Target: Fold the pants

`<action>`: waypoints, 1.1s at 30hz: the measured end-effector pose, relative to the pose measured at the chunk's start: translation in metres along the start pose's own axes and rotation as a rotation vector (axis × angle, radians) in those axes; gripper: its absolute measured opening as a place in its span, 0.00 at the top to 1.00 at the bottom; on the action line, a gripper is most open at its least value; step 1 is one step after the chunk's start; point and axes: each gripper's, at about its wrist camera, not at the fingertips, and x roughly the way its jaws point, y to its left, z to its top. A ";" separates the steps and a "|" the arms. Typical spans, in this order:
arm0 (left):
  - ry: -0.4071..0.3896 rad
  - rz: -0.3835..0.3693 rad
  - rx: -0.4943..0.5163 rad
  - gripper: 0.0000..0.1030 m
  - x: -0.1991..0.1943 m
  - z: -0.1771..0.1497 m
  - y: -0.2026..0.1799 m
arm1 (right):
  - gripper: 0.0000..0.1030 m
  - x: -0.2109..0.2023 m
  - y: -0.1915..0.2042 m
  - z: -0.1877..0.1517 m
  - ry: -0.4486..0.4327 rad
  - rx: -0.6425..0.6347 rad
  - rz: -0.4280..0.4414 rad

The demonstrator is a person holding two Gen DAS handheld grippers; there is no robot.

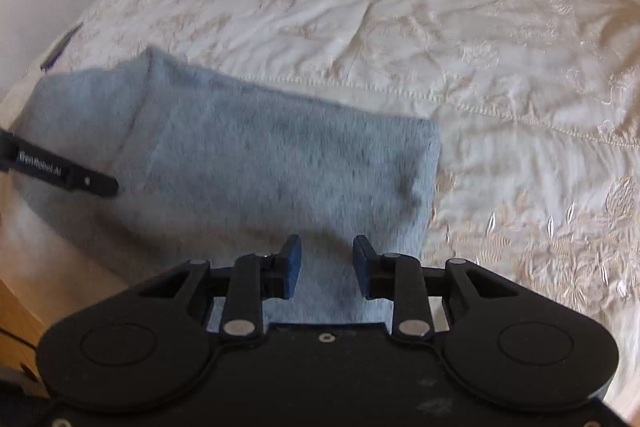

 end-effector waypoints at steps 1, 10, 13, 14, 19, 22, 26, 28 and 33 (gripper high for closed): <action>-0.007 -0.007 -0.014 0.50 -0.001 -0.001 0.002 | 0.71 0.002 0.000 -0.012 0.008 0.008 0.001; -0.173 0.064 -0.083 0.51 -0.071 -0.018 0.064 | 0.66 -0.045 0.012 0.026 -0.122 0.076 -0.078; -0.169 0.097 -0.120 0.51 -0.075 -0.017 0.109 | 0.61 -0.054 0.040 0.055 -0.150 0.049 -0.017; -0.169 0.109 -0.128 0.51 -0.073 -0.014 0.124 | 0.62 -0.056 0.052 0.063 -0.156 0.051 0.015; -0.168 0.146 -0.127 0.51 -0.070 -0.002 0.197 | 0.79 -0.027 0.120 0.098 -0.096 0.091 0.180; -0.176 0.122 -0.114 0.51 -0.071 0.008 0.240 | 0.99 0.004 0.157 0.118 -0.051 0.156 0.182; -0.191 0.094 -0.090 0.51 -0.071 0.022 0.289 | 0.99 0.043 0.188 0.157 -0.055 0.222 0.108; -0.183 0.081 -0.096 0.49 -0.065 0.030 0.309 | 0.99 0.056 0.195 0.174 -0.070 0.260 0.070; -0.108 -0.025 -0.079 0.48 -0.036 0.044 0.338 | 0.99 0.095 0.208 0.195 -0.021 0.300 -0.002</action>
